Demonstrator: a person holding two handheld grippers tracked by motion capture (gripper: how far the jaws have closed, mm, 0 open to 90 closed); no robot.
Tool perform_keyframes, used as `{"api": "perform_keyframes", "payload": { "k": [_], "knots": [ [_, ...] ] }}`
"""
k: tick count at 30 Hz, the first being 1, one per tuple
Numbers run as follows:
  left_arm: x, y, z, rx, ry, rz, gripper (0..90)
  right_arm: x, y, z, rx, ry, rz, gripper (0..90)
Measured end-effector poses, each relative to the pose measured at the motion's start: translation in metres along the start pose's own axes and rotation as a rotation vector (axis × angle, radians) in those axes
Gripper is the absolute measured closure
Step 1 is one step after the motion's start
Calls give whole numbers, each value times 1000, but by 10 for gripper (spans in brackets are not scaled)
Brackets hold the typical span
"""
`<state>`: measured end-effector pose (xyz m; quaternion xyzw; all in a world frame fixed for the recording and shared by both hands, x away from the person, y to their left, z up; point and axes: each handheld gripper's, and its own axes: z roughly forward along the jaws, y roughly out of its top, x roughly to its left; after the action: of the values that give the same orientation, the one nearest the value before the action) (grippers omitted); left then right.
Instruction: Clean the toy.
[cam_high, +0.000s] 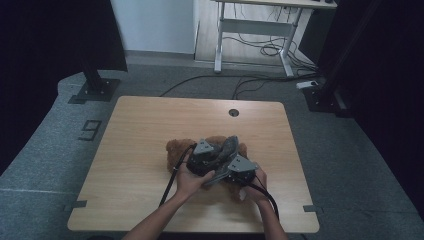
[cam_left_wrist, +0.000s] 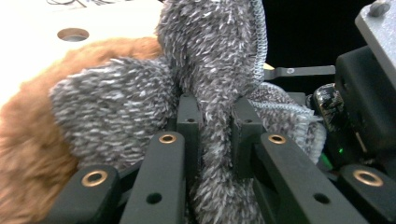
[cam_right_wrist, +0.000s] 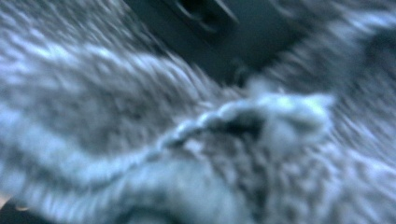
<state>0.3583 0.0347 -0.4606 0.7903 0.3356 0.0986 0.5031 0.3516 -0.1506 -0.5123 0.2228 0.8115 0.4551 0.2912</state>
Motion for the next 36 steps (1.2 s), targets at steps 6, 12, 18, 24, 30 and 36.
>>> {"api": "perform_keyframes", "payload": {
  "k": [6,12,18,24,30,36],
  "knots": [
    [25,-12,-25,-13,81,-20,777,-1,-5,-1,-25,7,16,494],
    [67,-24,-63,-67,97,-126,779,2,-6,-1,-41,15,11,493],
    [94,-30,-94,-91,165,-170,777,-1,-7,-1,-47,25,25,487],
    [120,-44,-106,-50,223,-231,773,-3,-8,-1,-51,40,45,477],
    [97,-29,-103,-79,179,-188,773,-6,-10,-1,-59,49,78,473],
    [50,4,-69,-48,70,-72,773,-5,-10,-1,-58,46,76,471]
  ]
}}
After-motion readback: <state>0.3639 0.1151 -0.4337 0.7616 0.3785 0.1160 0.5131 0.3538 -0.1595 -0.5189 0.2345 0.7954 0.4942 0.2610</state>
